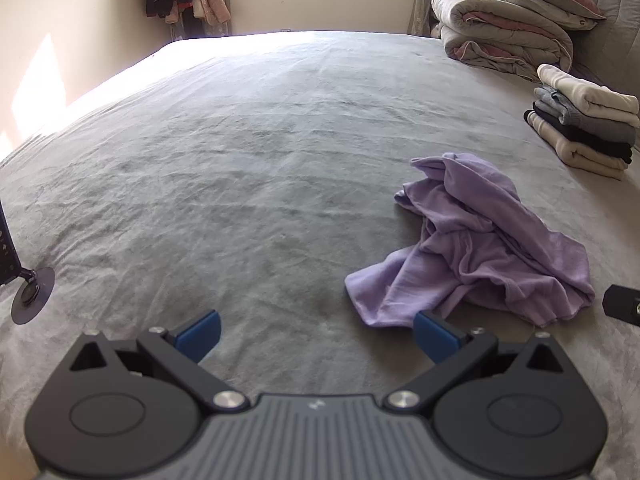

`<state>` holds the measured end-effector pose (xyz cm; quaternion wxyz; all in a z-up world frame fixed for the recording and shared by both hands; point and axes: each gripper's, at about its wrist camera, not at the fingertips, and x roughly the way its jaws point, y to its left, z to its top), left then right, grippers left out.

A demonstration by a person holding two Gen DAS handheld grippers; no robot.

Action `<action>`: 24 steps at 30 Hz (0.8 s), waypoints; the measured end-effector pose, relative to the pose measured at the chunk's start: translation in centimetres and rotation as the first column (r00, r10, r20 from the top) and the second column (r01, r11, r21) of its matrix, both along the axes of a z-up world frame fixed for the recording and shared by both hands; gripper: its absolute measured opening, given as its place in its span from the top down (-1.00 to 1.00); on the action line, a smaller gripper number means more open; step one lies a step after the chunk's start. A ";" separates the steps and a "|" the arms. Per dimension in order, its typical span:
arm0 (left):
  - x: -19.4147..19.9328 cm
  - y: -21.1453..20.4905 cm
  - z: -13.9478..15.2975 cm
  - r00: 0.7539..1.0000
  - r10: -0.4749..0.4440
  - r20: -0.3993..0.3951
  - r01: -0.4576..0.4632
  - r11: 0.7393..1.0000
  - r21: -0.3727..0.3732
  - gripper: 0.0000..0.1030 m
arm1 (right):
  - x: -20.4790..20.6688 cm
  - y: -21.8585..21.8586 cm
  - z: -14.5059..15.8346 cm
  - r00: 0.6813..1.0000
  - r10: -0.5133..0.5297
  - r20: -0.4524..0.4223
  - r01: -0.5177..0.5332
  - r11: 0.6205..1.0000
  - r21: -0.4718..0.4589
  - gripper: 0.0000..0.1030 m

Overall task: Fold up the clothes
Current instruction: 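Move both grippers toward the crumpled lavender garment on the bed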

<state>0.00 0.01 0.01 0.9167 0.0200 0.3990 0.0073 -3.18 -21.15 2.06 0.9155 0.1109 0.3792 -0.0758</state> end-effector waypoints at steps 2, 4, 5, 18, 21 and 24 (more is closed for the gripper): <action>0.0 0.0 0.0 1.000 -0.004 0.002 0.004 1.000 -0.001 -0.99 | 0.0 -0.1 0.2 1.000 0.000 -0.004 0.000 1.000 0.000 -1.00; 0.0 0.1 0.2 1.000 -0.011 0.005 0.011 1.000 -0.002 -0.99 | 0.0 -0.2 0.3 1.000 0.000 -0.007 0.000 1.000 -0.001 -1.00; -0.4 0.1 0.4 1.000 -0.016 0.013 0.016 1.000 0.003 -0.99 | 0.0 -0.2 0.4 1.000 0.000 -0.003 0.000 1.000 -0.003 -1.00; 0.0 0.6 0.5 1.000 -0.003 -0.012 0.004 1.000 0.010 -0.99 | 0.1 1.1 -0.4 1.000 0.007 -0.006 -0.007 1.000 -0.029 -1.00; 0.1 0.7 0.4 1.000 -0.001 -0.015 0.002 1.000 0.010 -0.99 | 0.2 1.2 -0.6 1.000 0.011 -0.014 -0.012 0.999 -0.034 -1.00; 0.1 0.7 0.4 1.000 -0.003 -0.018 0.003 1.000 0.009 -0.99 | 0.2 1.3 -0.7 1.000 0.011 -0.020 -0.012 0.999 -0.037 -1.00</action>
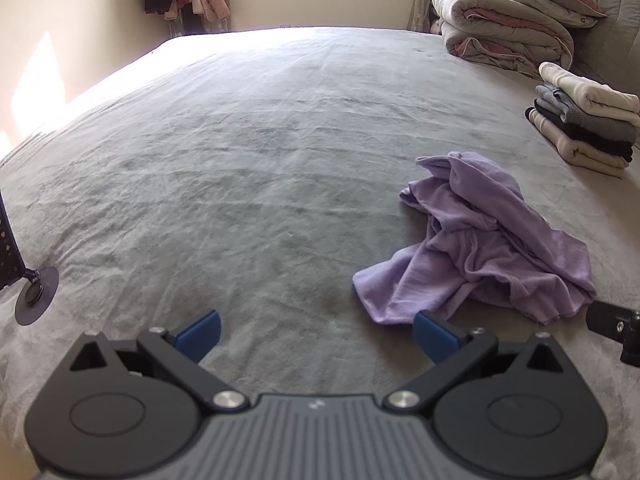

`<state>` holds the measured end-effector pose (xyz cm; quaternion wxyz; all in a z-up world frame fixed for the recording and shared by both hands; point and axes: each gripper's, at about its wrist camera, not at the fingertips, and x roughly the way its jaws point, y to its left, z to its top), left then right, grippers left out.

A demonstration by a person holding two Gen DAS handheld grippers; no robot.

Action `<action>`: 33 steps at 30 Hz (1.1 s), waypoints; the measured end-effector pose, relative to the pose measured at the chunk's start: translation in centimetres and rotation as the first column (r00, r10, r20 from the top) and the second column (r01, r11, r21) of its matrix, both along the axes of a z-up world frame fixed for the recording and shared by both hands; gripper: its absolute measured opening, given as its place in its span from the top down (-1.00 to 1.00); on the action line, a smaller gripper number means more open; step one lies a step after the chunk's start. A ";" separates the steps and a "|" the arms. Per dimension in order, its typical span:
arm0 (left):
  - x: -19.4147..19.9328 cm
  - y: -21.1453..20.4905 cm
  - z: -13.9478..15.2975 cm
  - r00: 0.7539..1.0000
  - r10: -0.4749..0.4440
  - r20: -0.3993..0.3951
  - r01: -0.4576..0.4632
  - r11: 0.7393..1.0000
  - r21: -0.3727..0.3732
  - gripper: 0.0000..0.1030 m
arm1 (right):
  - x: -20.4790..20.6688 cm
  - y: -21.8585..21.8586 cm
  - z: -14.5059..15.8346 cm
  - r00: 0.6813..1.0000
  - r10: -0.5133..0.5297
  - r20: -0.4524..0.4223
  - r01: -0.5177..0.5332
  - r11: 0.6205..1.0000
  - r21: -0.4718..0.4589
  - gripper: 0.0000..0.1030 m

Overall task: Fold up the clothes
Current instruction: 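Move both grippers toward the crumpled lavender garment on the bed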

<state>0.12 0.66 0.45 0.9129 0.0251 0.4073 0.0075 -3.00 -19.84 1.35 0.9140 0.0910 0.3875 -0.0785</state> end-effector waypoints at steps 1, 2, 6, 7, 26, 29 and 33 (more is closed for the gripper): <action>0.0 0.0 0.0 1.000 -0.001 -0.001 0.001 1.000 0.000 -0.99 | 0.0 0.0 0.0 1.000 0.000 -0.002 0.000 1.000 -0.001 -1.00; 0.0 -0.1 0.0 1.000 -0.003 -0.003 0.003 1.000 -0.001 -0.99 | 0.0 0.1 -0.1 1.000 0.000 -0.003 0.000 1.000 -0.002 -1.00; 0.0 -0.2 -0.2 1.000 -0.009 -0.014 0.009 1.000 -0.006 -0.99 | 0.1 0.0 0.0 1.000 0.003 -0.010 -0.003 1.000 -0.008 -1.00; 0.0 -0.3 -0.2 1.000 -0.012 -0.018 0.012 1.000 -0.009 -0.99 | 0.1 0.1 -0.1 1.000 0.004 -0.012 -0.004 1.000 -0.010 -1.00; 0.5 -1.9 -1.4 0.993 -0.065 -0.094 0.065 0.998 -0.009 -0.99 | 0.3 -0.5 -0.8 0.998 0.026 -0.055 -0.030 0.997 -0.078 -1.00; 0.5 -2.0 -1.5 0.993 -0.069 -0.099 0.069 0.998 -0.006 -0.99 | 0.2 -0.5 -0.8 0.998 0.027 -0.056 -0.032 0.996 -0.079 -1.00; 0.6 -2.0 -1.6 0.992 -0.067 -0.103 0.067 0.998 -0.003 -0.99 | 0.2 -0.5 -0.7 0.998 0.033 -0.053 -0.037 0.996 -0.080 -1.00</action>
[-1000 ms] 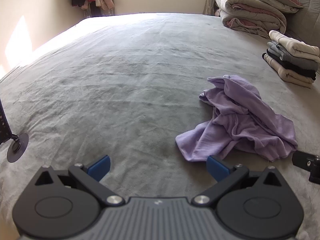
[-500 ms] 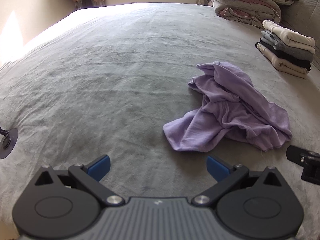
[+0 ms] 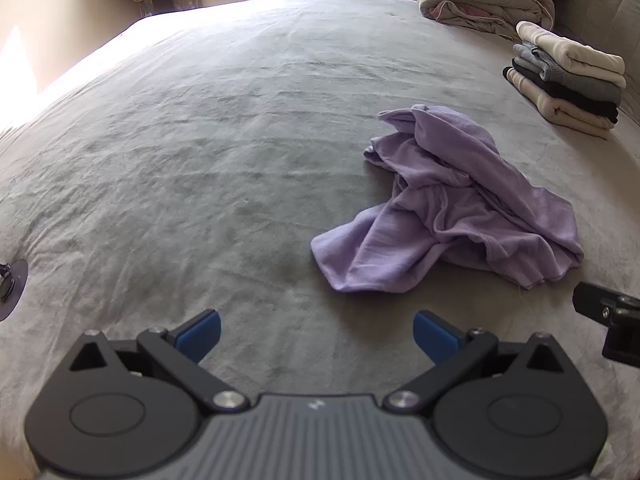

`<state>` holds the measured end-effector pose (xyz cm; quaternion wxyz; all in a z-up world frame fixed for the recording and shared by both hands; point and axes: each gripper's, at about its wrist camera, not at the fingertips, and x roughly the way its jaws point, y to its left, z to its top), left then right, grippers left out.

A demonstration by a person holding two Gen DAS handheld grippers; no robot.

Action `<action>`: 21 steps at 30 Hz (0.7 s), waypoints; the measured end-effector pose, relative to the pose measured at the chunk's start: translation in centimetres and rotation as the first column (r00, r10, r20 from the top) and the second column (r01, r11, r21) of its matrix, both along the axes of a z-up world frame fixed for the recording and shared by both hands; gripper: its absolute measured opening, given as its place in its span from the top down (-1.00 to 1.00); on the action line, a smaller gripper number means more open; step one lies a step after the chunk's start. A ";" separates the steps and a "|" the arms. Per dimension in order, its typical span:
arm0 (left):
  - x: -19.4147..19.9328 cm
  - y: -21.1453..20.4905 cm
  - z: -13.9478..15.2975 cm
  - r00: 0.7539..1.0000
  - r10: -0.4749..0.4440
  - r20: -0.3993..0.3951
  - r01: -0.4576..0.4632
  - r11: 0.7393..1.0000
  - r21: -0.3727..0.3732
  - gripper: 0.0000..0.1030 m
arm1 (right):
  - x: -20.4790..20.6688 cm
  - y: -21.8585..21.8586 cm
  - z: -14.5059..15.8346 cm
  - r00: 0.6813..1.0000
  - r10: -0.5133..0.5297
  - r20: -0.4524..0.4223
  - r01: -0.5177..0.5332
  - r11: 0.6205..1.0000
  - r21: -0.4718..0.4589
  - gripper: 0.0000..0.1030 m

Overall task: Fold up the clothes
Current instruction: 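Move both grippers toward the crumpled lavender garment on the bed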

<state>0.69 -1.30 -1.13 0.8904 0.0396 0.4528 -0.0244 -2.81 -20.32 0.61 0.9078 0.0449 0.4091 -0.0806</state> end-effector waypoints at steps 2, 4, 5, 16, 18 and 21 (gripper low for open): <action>0.0 0.0 0.0 1.000 0.002 -0.002 -0.002 1.000 0.000 -0.99 | 0.0 0.0 0.0 1.000 0.002 -0.002 -0.002 1.000 -0.001 -1.00; 0.0 0.0 0.0 1.000 0.002 -0.002 -0.002 1.000 0.000 -0.99 | 0.0 0.0 -0.1 1.000 0.004 -0.004 -0.004 1.000 -0.002 -1.00; 0.1 0.0 -0.1 1.000 0.002 -0.002 -0.002 1.000 0.001 -0.99 | 0.1 0.0 -0.1 1.000 0.005 -0.005 -0.005 1.000 -0.003 -1.00; 0.1 -0.1 -0.1 1.000 -0.003 -0.005 0.003 1.000 0.005 -0.99 | 0.2 -0.1 -0.2 1.000 -0.003 -0.010 0.003 1.000 0.000 -1.00; 0.1 0.0 -0.1 1.000 -0.002 -0.005 0.002 1.000 0.003 -0.99 | 0.2 -0.1 -0.2 1.000 -0.003 -0.013 0.003 1.000 0.000 -1.00; 0.1 0.0 -0.1 1.000 -0.001 -0.004 0.001 1.000 0.002 -0.99 | 0.3 -0.1 -0.3 1.000 -0.003 -0.017 0.003 1.000 0.001 -1.00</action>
